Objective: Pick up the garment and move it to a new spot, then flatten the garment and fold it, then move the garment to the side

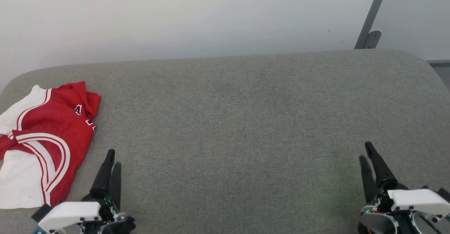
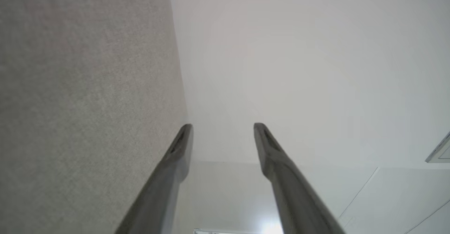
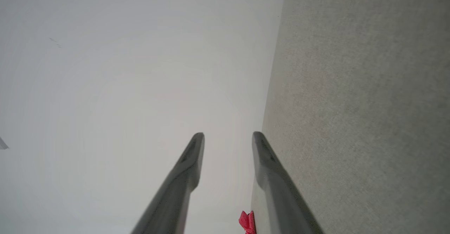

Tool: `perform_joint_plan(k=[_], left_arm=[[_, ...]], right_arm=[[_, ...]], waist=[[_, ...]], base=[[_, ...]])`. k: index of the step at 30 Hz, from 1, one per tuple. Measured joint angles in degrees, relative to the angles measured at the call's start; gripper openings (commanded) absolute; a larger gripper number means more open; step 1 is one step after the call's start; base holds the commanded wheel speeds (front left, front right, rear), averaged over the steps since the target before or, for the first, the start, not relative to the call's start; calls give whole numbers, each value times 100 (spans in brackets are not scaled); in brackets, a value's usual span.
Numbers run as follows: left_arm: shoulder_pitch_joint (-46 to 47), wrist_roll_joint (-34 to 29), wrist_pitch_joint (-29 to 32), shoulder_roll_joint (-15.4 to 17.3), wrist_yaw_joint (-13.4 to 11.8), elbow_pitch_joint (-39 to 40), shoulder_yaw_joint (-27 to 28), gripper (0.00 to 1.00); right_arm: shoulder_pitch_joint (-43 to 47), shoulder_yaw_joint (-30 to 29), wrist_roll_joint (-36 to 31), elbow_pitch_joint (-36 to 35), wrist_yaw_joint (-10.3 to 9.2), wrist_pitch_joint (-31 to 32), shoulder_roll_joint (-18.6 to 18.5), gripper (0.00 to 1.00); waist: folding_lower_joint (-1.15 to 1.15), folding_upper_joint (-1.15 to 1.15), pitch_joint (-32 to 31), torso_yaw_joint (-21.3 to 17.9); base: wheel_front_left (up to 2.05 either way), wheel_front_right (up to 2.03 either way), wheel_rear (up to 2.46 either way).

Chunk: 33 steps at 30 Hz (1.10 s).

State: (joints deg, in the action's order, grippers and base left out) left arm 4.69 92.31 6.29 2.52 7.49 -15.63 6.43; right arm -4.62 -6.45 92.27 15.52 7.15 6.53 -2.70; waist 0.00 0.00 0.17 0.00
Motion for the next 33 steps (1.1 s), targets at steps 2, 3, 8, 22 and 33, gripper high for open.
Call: perform_joint_plan(k=[2,3,8,22,33], left_arm=[[-75,0,-3,-29,0,-80,0,100],[-76,-1,-10,-27,0,-85,0,100],[-21,-58,-79,35,0,-71,7,100],[204,-1228,-542,433,-1,-237,-318,100],[295,-2710,-791,513,-53,-238,-265,100]], right_arm=[[73,-2,0,88,-10,-1,16,100],[66,-2,0,112,-10,-10,16,100],[-55,10,-14,166,-10,-92,10,100],[-481,365,-1047,411,-9,-552,-271,100],[-800,534,-2381,624,-8,-806,-420,100]], waist=[[0,0,0,0],[0,0,0,-1],[0,0,0,-3],[0,0,12,-9],[0,0,40,-5]], base=[[0,0,0],[0,0,0],[0,0,0],[0,0,0],[0,0,0]])
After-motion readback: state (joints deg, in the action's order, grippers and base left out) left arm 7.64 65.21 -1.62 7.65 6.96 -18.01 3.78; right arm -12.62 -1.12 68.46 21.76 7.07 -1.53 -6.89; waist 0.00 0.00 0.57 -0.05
